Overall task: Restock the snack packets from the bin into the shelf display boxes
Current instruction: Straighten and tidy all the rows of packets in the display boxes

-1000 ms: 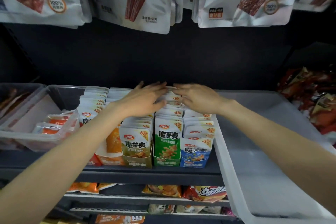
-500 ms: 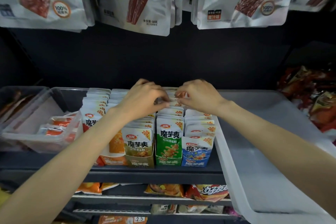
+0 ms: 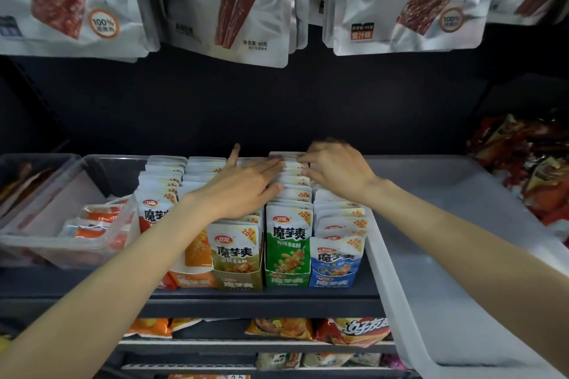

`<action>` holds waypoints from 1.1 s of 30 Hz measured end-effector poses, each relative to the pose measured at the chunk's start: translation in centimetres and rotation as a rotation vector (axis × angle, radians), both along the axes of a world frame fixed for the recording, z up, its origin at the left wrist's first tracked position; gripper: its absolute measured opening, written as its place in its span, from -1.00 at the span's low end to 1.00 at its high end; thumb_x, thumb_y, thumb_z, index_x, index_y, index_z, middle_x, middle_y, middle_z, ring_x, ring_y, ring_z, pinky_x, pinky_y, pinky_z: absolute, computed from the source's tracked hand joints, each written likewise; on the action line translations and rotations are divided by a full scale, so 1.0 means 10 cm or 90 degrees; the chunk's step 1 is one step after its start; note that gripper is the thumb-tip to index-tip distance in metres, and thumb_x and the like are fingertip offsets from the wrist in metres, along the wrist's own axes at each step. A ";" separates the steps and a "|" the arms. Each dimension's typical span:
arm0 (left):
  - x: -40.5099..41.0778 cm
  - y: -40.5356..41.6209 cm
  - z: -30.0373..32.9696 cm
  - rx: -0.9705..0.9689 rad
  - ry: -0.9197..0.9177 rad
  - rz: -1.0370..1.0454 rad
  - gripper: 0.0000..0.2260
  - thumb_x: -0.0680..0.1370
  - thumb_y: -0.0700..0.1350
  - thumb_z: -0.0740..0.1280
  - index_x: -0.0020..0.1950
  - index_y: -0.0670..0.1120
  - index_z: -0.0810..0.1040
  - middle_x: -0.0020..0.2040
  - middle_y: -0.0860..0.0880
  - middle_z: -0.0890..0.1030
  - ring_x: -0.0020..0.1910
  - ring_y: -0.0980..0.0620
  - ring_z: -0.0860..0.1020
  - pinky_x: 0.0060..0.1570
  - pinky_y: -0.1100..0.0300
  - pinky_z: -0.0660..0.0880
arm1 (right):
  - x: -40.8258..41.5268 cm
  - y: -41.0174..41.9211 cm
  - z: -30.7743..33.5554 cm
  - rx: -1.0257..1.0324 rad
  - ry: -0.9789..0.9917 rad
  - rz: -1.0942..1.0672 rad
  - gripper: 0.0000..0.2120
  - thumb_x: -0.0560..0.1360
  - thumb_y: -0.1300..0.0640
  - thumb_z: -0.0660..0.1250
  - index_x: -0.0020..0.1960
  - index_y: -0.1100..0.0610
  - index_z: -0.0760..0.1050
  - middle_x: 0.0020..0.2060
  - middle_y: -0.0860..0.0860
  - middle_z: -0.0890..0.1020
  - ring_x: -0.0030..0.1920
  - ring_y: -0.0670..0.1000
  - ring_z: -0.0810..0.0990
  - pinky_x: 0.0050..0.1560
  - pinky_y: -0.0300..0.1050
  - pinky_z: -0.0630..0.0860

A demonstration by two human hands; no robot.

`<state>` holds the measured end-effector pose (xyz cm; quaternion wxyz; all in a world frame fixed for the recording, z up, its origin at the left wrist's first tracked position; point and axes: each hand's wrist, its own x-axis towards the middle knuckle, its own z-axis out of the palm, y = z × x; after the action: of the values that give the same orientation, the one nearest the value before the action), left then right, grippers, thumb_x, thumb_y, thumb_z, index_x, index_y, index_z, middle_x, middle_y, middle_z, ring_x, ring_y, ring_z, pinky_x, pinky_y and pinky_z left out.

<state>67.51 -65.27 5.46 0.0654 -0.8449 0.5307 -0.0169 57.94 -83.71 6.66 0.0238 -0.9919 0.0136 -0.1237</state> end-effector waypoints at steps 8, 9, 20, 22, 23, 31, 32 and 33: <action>0.03 0.21 0.05 -0.318 0.012 -0.123 -0.58 0.56 0.08 0.03 0.19 0.03 0.61 0.16 0.09 0.61 0.18 0.11 0.54 0.41 -0.03 0.12 | -0.02 -0.11 0.07 0.220 -0.065 0.008 -0.87 0.45 0.05 0.42 0.00 0.02 0.62 -0.08 -0.09 0.55 0.01 -0.05 0.48 0.00 -0.09 0.46; 0.01 0.23 0.06 -0.302 0.027 -0.122 -0.56 0.56 0.11 0.01 0.20 0.03 0.60 0.19 0.11 0.60 0.22 0.13 0.52 0.42 -0.02 0.08 | -0.06 -0.11 0.11 0.228 -0.066 0.027 -0.90 0.45 0.04 0.42 -0.04 0.01 0.62 -0.13 -0.12 0.56 -0.04 -0.09 0.49 -0.01 -0.12 0.45; -0.24 0.20 0.04 -0.141 0.039 -0.030 -0.34 0.48 0.27 -0.20 0.43 0.06 0.38 0.43 0.14 0.36 0.42 0.12 0.29 0.45 -0.06 0.02 | 0.01 0.00 0.07 0.162 0.076 0.029 -0.92 0.41 0.02 0.46 -0.17 0.00 0.60 -0.30 -0.18 0.57 -0.21 -0.13 0.56 -0.19 -0.18 0.42; -0.30 0.23 0.08 -0.241 0.034 -0.012 -0.50 0.51 0.19 -0.01 0.27 0.04 0.54 0.27 0.10 0.53 0.27 0.05 0.46 0.34 0.01 0.20 | -0.07 0.00 0.11 0.169 0.053 0.036 -0.90 0.42 -0.02 0.45 -0.17 -0.01 0.59 -0.28 -0.18 0.59 -0.21 -0.15 0.57 -0.18 -0.19 0.46; -0.32 0.25 0.11 -0.266 0.028 -0.004 -0.54 0.51 0.18 0.03 0.21 0.05 0.57 0.20 0.09 0.57 0.22 0.02 0.49 0.29 0.01 0.25 | -0.12 0.00 0.14 0.180 0.051 0.045 -0.87 0.42 -0.06 0.44 -0.17 -0.01 0.58 -0.27 -0.18 0.60 -0.22 -0.18 0.56 -0.19 -0.21 0.46; -0.48 0.13 0.13 -0.162 -0.039 0.032 -0.64 0.48 0.24 0.29 0.24 0.17 0.51 0.14 0.11 0.59 0.22 0.04 0.45 0.29 0.07 0.18 | -0.11 0.17 0.17 0.098 0.162 0.070 -0.90 0.44 -0.04 0.41 -0.18 -0.03 0.62 -0.25 -0.19 0.58 -0.14 -0.09 0.55 -0.18 -0.13 0.39; -0.50 0.10 0.15 -0.153 -0.075 0.041 -0.63 0.49 0.20 0.30 0.26 0.15 0.49 0.16 0.08 0.57 0.23 0.02 0.44 0.29 0.06 0.17 | -0.07 0.19 0.15 0.061 0.148 0.065 -0.91 0.45 -0.01 0.40 -0.16 -0.02 0.62 -0.24 -0.17 0.57 -0.11 -0.05 0.56 -0.19 -0.14 0.36; -0.54 0.06 0.15 -0.141 -0.110 0.050 -0.62 0.50 0.16 0.31 0.29 0.11 0.47 0.20 0.05 0.54 0.25 -0.01 0.42 0.30 0.04 0.15 | -0.04 0.20 0.14 0.029 0.136 0.059 -0.91 0.45 -0.01 0.39 -0.15 -0.01 0.62 -0.22 -0.14 0.57 -0.10 -0.01 0.56 -0.19 -0.15 0.35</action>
<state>62.07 -64.63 7.00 0.0178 -0.8626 0.4842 -0.1454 57.51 -81.70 8.02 0.0503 -0.9982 -0.0269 -0.0158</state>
